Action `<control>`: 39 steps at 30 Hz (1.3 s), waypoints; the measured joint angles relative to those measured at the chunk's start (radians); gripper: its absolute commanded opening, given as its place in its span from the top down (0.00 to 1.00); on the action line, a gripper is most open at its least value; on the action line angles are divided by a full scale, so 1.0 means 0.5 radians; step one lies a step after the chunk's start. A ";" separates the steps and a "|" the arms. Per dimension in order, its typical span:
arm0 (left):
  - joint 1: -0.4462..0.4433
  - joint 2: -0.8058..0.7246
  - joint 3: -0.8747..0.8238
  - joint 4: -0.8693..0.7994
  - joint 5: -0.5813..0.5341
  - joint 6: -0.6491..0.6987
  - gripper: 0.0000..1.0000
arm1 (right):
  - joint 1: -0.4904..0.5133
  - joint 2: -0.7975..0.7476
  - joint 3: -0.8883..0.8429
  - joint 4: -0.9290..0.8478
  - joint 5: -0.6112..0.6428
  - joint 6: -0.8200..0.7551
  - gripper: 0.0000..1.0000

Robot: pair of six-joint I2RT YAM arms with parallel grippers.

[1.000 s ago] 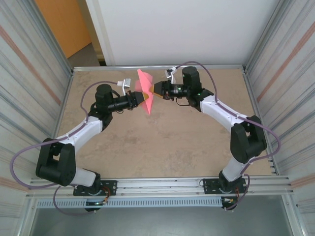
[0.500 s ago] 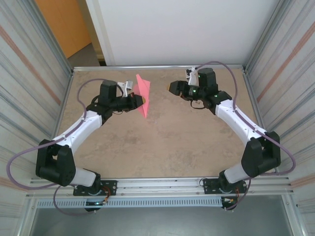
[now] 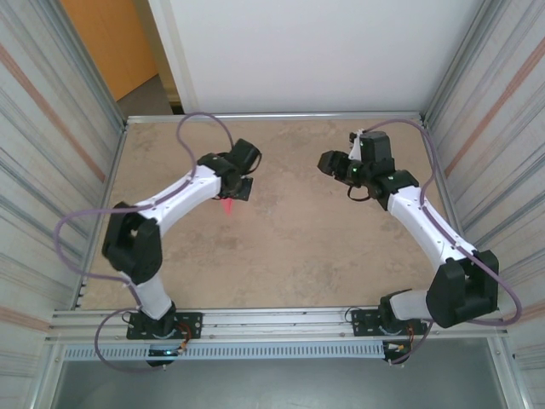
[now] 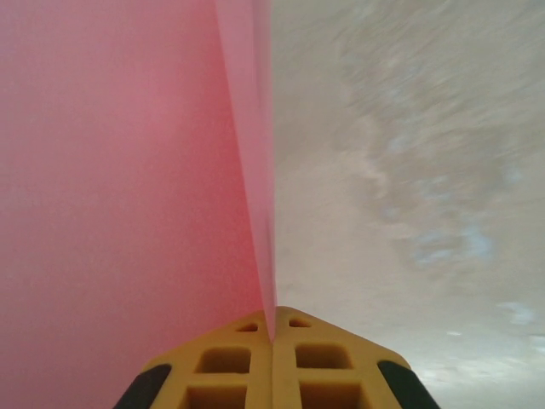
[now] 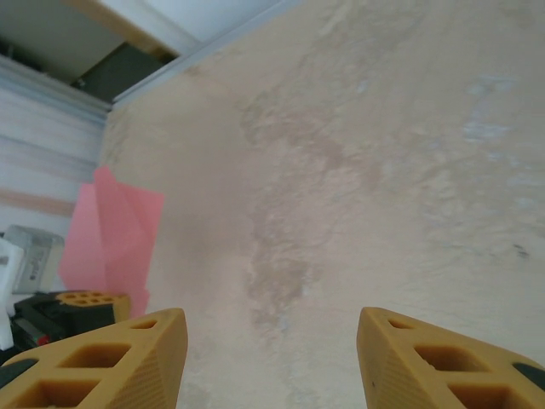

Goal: Fold a paper plane with a square sheet of paper (pick it up from the middle)
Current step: Turn over the paper at the center of the table.

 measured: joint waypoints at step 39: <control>-0.480 0.703 0.350 -0.288 -0.002 -0.197 0.59 | -0.152 -0.055 -0.223 -0.049 0.056 0.173 0.38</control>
